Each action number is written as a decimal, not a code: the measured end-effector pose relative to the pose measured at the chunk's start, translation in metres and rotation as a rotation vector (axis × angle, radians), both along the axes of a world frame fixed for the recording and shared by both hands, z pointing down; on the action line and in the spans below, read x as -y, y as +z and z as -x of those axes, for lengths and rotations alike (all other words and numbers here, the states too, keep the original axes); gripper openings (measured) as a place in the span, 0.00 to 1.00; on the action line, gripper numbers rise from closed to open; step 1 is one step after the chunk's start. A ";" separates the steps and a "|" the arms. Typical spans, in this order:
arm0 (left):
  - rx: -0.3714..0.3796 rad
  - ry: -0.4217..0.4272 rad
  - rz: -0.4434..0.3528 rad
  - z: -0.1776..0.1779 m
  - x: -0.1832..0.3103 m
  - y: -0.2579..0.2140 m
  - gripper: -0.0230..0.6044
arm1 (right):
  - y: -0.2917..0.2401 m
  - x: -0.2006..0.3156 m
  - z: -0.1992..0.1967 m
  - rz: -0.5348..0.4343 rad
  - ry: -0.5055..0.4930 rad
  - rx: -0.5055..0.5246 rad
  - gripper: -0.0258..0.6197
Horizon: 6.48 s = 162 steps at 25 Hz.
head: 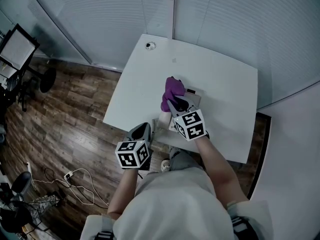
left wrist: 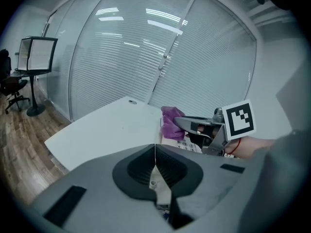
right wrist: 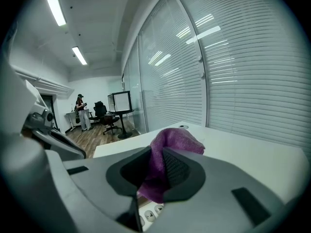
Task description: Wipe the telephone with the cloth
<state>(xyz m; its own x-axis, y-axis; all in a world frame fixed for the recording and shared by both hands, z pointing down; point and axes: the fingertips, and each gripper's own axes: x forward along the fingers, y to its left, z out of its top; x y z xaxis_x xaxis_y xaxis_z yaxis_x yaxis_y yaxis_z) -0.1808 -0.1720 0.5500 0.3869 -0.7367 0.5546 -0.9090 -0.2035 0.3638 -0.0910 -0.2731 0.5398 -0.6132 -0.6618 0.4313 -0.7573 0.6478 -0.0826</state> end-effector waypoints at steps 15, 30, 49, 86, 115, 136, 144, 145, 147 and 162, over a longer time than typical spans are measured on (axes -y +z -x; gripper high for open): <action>-0.010 0.003 -0.013 0.000 -0.016 -0.005 0.07 | 0.008 -0.034 0.009 0.019 -0.026 -0.008 0.17; -0.014 -0.006 -0.017 0.005 -0.034 -0.006 0.07 | 0.021 -0.069 0.019 0.047 -0.067 -0.024 0.17; -0.015 -0.015 -0.011 0.009 -0.047 -0.005 0.07 | 0.036 -0.101 0.032 0.079 -0.122 -0.045 0.17; -0.023 0.003 -0.015 0.008 -0.062 -0.007 0.07 | 0.052 -0.142 0.041 0.119 -0.153 -0.073 0.17; 0.054 0.149 0.004 -0.048 -0.016 -0.005 0.07 | -0.056 -0.124 -0.055 -0.040 -0.019 0.084 0.17; 0.257 0.182 0.030 -0.099 0.074 0.019 0.49 | -0.061 -0.082 -0.120 -0.040 -0.046 0.141 0.17; 0.322 0.171 0.063 -0.097 0.096 0.036 0.49 | -0.059 -0.075 -0.129 -0.043 -0.061 0.151 0.17; 0.325 0.169 0.071 -0.097 0.098 0.038 0.49 | -0.059 -0.074 -0.130 -0.042 -0.064 0.153 0.17; 0.329 0.161 0.089 -0.097 0.101 0.043 0.47 | -0.057 -0.073 -0.130 -0.036 -0.072 0.156 0.17; 0.334 0.139 0.088 -0.094 0.102 0.048 0.40 | -0.052 -0.076 -0.125 -0.035 -0.106 0.147 0.17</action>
<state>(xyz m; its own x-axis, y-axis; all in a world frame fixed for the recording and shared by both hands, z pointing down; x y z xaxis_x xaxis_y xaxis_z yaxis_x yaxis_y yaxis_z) -0.0868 -0.2739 0.5976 0.2670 -0.6341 0.7257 -0.9465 -0.3141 0.0737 0.0339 -0.1971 0.4877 -0.7354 -0.6028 0.3096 -0.6657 0.7281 -0.1635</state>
